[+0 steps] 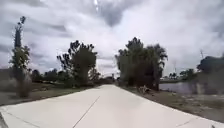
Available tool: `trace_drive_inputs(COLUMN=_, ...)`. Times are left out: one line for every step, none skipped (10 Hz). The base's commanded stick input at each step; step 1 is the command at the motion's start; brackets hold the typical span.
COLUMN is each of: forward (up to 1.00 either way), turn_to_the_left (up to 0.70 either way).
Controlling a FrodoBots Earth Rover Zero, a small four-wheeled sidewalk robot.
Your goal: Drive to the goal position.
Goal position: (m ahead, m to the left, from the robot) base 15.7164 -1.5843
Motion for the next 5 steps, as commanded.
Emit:
trace_drive_inputs(forward=0.85, turn_to_the_left=0.00)
trace_drive_inputs(forward=0.85, turn_to_the_left=0.00)
trace_drive_inputs(forward=0.85, turn_to_the_left=0.00)
trace_drive_inputs(forward=0.85, turn_to_the_left=0.00)
trace_drive_inputs(forward=0.85, turn_to_the_left=0.00)
